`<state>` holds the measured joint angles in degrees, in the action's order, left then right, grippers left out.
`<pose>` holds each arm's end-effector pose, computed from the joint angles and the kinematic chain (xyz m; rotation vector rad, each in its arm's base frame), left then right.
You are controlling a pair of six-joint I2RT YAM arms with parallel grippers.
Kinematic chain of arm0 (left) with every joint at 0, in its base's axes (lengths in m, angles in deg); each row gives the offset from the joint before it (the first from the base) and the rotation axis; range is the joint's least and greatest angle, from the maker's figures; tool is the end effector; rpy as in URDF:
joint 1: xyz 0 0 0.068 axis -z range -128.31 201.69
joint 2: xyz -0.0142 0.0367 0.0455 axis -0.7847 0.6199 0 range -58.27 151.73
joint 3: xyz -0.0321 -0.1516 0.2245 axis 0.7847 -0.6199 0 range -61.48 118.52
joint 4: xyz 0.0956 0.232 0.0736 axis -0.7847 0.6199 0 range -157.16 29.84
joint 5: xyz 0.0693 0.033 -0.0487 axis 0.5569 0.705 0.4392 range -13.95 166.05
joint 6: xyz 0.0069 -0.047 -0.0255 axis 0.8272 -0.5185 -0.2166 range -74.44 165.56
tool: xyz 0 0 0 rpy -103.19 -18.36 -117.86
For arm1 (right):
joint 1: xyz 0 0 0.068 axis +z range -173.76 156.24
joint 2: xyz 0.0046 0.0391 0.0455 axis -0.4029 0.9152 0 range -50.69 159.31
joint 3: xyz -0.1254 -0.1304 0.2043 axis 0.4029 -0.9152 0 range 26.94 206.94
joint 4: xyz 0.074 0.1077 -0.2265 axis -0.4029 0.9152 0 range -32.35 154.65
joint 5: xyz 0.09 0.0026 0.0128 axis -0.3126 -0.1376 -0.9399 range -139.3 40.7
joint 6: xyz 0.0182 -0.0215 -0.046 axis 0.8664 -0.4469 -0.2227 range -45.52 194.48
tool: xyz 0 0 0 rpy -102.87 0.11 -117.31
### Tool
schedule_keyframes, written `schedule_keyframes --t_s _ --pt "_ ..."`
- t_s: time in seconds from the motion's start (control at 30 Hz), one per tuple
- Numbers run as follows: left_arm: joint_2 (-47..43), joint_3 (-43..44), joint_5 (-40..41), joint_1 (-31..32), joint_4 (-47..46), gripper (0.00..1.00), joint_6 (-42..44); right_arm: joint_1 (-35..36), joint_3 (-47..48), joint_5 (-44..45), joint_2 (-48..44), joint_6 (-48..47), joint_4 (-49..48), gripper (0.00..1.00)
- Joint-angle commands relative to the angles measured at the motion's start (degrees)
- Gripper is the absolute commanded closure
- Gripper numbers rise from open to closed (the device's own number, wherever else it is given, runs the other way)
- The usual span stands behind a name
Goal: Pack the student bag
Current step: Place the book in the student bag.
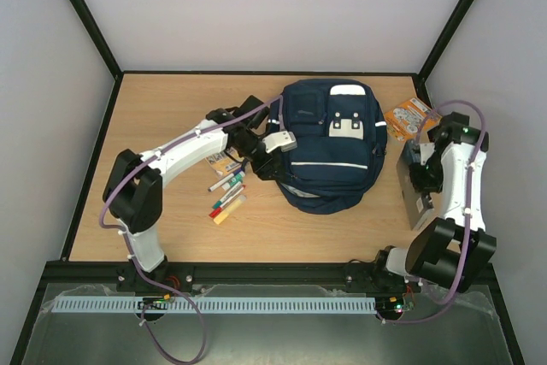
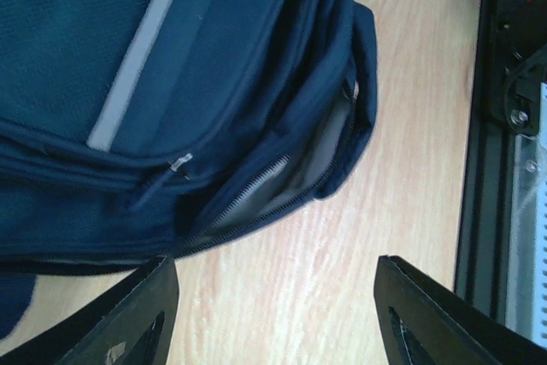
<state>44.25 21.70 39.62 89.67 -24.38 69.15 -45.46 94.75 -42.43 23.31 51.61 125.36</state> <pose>0.2836 -0.2482 0.2559 1.5087 2.1187 -0.9269 0.2099 -0.0881 0.2955 -0.0051 2.9100 -0.3177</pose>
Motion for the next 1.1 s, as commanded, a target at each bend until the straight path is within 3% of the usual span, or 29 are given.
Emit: schedule_keyframes --t_s 0.0,0.17,0.27,0.47,0.8,1.07 --pt "2.56 5.64 2.85 0.44 -2.65 0.35 2.76 -0.22 10.31 1.82 1.20 0.94 -0.58 0.99" --pt "6.15 10.52 6.63 3.59 -2.93 0.35 8.71 -0.37 19.32 -1.27 5.03 4.08 -2.65 0.99" --pt "7.67 11.22 6.89 6.80 -2.64 0.36 12.59 -0.36 23.38 -9.53 6.67 5.17 -3.03 0.99" --pt "10.37 11.80 7.23 13.34 -1.95 0.48 17.67 -0.32 26.23 -17.60 8.73 4.88 -3.43 0.99" --pt "18.44 16.22 14.43 17.02 -6.38 0.47 9.61 -0.36 25.60 -22.34 8.36 5.21 -2.80 0.99" --pt "24.78 20.71 12.11 17.11 -7.18 0.52 3.96 -0.37 23.88 -23.63 7.65 5.12 -2.60 0.99"
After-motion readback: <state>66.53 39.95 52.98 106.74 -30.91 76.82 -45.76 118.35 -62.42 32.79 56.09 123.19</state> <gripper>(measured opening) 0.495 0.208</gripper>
